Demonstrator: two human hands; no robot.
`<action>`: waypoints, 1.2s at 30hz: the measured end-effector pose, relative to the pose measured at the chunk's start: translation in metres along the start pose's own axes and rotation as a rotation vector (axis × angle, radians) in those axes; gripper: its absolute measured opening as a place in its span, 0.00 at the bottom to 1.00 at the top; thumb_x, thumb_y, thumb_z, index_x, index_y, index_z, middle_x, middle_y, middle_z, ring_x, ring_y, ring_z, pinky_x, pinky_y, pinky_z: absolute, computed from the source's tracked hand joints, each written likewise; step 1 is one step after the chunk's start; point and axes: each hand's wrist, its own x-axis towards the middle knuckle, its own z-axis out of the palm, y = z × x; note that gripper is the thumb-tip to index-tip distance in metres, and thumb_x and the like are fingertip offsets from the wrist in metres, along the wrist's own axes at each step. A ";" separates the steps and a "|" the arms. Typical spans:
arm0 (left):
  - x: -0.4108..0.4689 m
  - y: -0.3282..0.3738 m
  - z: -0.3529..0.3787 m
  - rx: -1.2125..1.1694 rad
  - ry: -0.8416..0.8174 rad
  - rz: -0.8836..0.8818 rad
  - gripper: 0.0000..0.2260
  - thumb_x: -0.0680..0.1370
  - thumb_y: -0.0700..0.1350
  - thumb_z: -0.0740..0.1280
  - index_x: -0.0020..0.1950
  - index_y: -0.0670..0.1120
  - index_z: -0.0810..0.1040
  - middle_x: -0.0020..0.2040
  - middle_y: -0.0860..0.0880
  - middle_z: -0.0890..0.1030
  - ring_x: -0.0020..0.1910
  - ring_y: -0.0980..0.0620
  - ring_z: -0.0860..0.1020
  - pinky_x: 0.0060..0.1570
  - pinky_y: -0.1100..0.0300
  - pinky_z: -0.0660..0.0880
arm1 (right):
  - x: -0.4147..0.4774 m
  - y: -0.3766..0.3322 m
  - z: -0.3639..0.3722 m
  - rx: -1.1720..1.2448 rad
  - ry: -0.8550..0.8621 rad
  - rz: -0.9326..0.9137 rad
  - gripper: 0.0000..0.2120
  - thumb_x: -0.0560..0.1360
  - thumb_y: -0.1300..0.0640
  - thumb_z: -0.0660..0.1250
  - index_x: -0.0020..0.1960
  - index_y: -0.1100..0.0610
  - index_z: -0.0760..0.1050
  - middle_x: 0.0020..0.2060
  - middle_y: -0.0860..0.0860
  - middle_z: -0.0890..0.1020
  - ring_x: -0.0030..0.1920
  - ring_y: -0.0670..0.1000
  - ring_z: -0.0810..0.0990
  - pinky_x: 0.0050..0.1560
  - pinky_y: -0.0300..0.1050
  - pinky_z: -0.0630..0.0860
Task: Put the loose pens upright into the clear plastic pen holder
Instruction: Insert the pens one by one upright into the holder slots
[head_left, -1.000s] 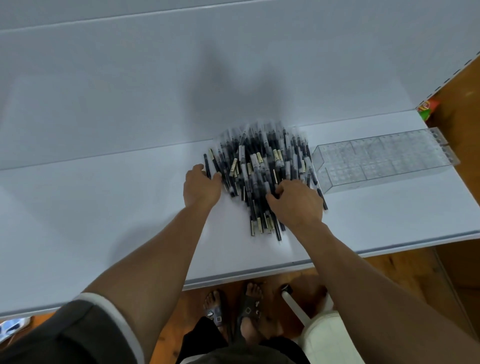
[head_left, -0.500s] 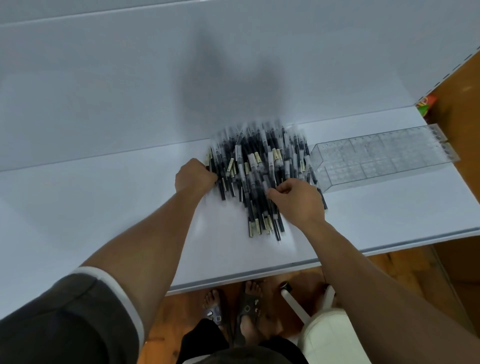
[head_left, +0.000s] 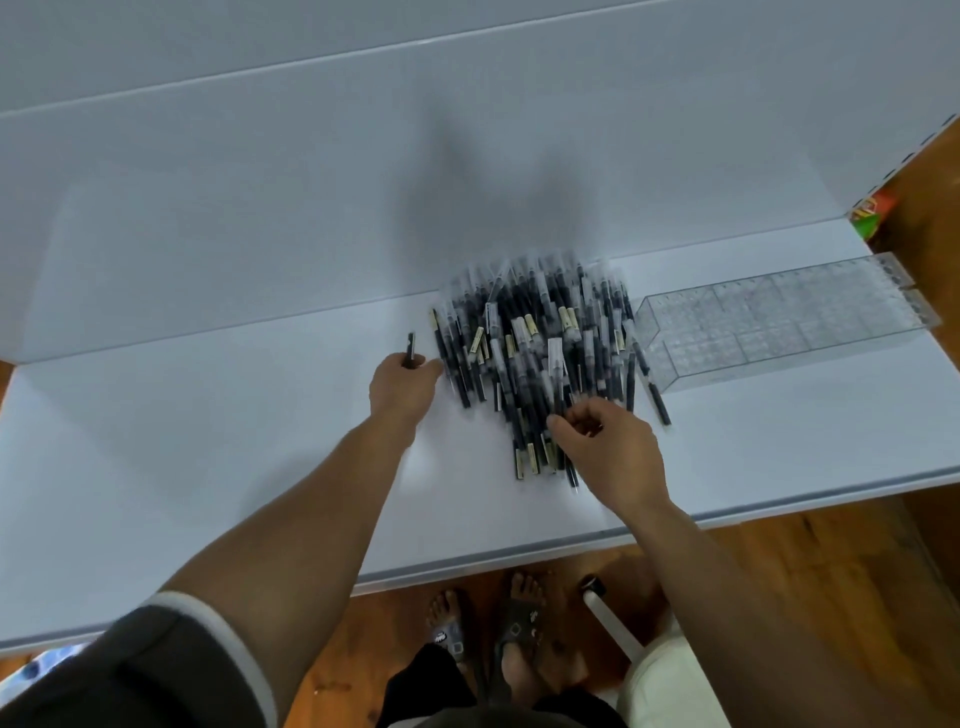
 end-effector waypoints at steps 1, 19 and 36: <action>0.003 0.004 0.002 0.007 -0.005 0.009 0.08 0.75 0.47 0.70 0.49 0.44 0.76 0.40 0.49 0.76 0.40 0.50 0.73 0.38 0.60 0.69 | -0.001 0.002 0.001 0.008 0.004 -0.001 0.10 0.75 0.48 0.70 0.37 0.49 0.75 0.29 0.43 0.77 0.31 0.42 0.74 0.32 0.36 0.66; 0.000 0.018 -0.007 0.062 0.016 0.026 0.07 0.76 0.47 0.69 0.44 0.44 0.77 0.36 0.50 0.77 0.36 0.52 0.73 0.34 0.61 0.69 | -0.010 0.006 -0.005 0.065 0.027 -0.037 0.10 0.75 0.50 0.70 0.36 0.50 0.75 0.28 0.42 0.77 0.30 0.36 0.75 0.31 0.28 0.68; -0.086 0.033 -0.008 -0.251 -0.474 0.239 0.09 0.82 0.47 0.62 0.50 0.46 0.80 0.32 0.54 0.78 0.31 0.56 0.74 0.37 0.58 0.71 | -0.048 -0.017 -0.044 0.200 0.278 0.101 0.07 0.76 0.52 0.69 0.40 0.49 0.75 0.34 0.46 0.78 0.40 0.53 0.80 0.39 0.41 0.72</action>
